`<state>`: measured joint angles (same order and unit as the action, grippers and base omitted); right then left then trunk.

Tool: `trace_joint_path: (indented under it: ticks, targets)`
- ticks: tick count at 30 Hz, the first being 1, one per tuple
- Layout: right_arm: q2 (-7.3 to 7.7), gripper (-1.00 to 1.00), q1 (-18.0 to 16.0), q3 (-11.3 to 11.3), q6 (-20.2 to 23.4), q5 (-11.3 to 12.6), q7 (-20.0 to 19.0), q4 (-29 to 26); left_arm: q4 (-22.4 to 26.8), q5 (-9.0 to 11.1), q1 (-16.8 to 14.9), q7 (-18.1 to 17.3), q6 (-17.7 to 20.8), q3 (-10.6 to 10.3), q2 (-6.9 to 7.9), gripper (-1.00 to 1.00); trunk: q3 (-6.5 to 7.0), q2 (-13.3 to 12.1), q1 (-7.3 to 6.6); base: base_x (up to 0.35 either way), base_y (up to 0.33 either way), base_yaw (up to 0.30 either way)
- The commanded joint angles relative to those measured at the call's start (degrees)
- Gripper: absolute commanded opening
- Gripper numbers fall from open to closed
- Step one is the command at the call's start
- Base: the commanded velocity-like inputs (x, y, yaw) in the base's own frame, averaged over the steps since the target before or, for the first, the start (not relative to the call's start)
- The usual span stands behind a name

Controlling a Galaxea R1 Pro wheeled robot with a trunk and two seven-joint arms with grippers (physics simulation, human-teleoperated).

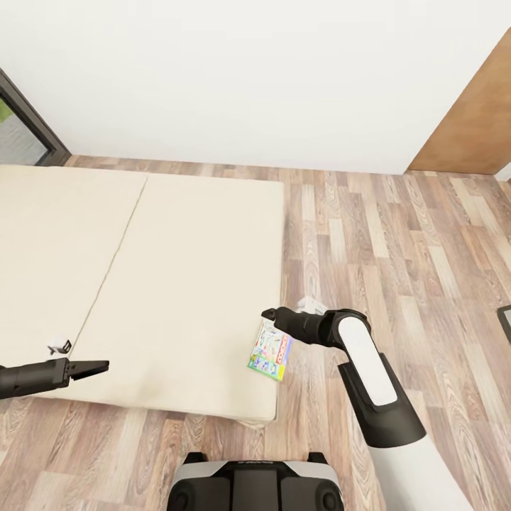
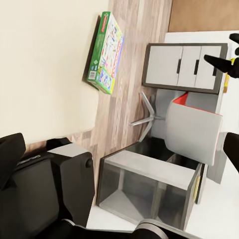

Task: Put all the toys in the child's room - the three board games (two on the bed and one on the table), the two jigsaw puzzles on the table, and the tennis ball on the table - inside the toy box on the table in the child's room.

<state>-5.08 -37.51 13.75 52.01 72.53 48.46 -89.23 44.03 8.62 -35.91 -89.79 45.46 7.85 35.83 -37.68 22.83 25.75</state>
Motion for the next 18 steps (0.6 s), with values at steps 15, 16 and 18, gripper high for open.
trace_joint_path:
  ticks: [15,16,18]
  targets:
    - [0.16,1.0,0.0,-0.2,0.1,-0.7,0.5,0.0,0.0,0.0,0.0,-0.2,0.5,0.0,-0.02,1.0,1.01,0.1,0.03,0.0,0.0,-0.038]
    - [0.16,1.0,0.0,-0.2,0.1,-0.7,0.5,0.0,0.0,0.0,0.0,-0.2,0.5,-0.1,-0.03,1.0,1.09,0.1,0.03,0.0,0.0,-0.087]
    - [0.17,1.0,0.0,-0.2,0.1,-0.8,0.5,0.1,0.0,0.0,0.0,-0.2,0.5,0.0,-0.05,1.0,1.27,0.1,0.03,0.0,0.0,-0.046]
